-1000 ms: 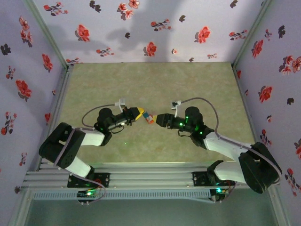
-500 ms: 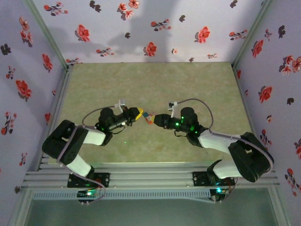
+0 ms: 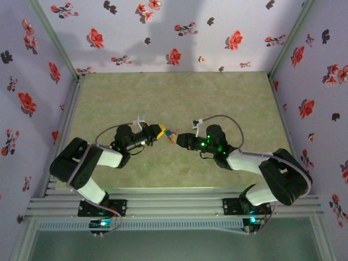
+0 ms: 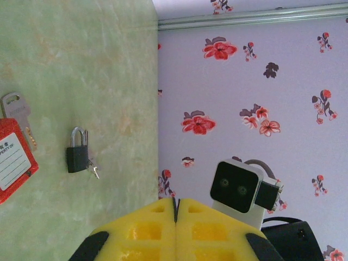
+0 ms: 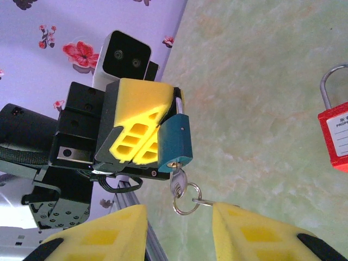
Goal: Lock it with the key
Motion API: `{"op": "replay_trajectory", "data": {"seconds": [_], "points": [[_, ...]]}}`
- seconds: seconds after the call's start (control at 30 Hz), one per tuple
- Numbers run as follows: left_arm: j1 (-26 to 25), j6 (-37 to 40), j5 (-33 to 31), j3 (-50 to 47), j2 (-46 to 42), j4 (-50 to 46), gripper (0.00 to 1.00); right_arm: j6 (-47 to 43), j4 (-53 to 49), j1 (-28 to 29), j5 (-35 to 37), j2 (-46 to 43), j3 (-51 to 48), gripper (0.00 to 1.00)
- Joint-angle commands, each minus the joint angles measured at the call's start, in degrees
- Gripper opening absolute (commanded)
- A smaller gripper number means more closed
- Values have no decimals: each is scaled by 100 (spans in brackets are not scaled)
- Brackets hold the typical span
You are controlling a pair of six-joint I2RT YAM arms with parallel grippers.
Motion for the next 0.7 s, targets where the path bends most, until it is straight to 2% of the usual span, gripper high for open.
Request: {"op": "replay_trajectory", "data": {"seconds": [0.0,0.67], "points": [[47,-39,-74,119,78,282,0,92,257,65,20,72,127,35],[-63,29,-24,127,164,323,0,83,266,138,28,223,242,30]]}}
